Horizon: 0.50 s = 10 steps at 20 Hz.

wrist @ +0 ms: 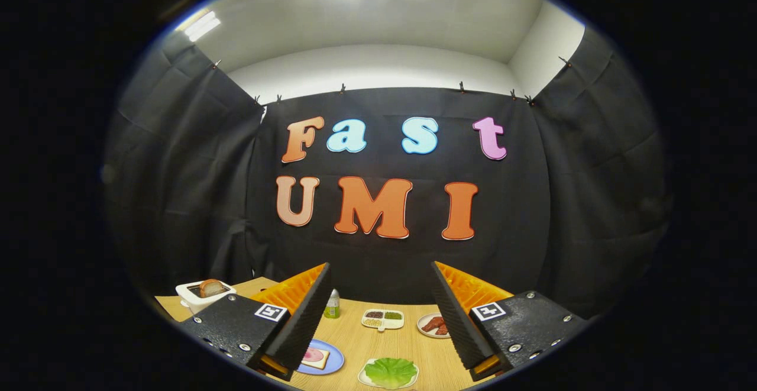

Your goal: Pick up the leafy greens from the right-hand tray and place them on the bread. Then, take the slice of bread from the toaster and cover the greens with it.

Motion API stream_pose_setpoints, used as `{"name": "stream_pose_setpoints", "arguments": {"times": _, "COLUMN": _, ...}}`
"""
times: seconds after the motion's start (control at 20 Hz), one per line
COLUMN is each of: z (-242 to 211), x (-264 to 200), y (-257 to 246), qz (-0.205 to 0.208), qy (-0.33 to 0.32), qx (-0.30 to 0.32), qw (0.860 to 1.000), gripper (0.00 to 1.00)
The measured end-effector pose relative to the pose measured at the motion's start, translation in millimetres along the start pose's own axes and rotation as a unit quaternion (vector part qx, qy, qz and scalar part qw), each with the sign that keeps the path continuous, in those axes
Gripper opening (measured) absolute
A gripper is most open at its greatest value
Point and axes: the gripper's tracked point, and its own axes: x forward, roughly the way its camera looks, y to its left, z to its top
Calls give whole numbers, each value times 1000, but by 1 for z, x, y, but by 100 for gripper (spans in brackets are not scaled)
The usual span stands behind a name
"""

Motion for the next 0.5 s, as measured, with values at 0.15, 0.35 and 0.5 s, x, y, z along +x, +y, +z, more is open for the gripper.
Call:
{"name": "stream_pose_setpoints", "arguments": {"times": 0.15, "z": -4, "x": 3, "y": 2, "qz": 8, "qy": -2, "qx": 2, "qw": 1000, "gripper": 97}}
{"name": "stream_pose_setpoints", "arguments": {"times": 0.35, "z": -23, "x": 8, "y": -2, "qz": 17, "qy": 13, "qx": -7, "qw": 1000, "gripper": 97}}
{"name": "stream_pose_setpoints", "arguments": {"times": 0.5, "z": -30, "x": 12, "y": 0, "qz": 28, "qy": 24, "qx": -1, "qw": 999, "gripper": 97}}
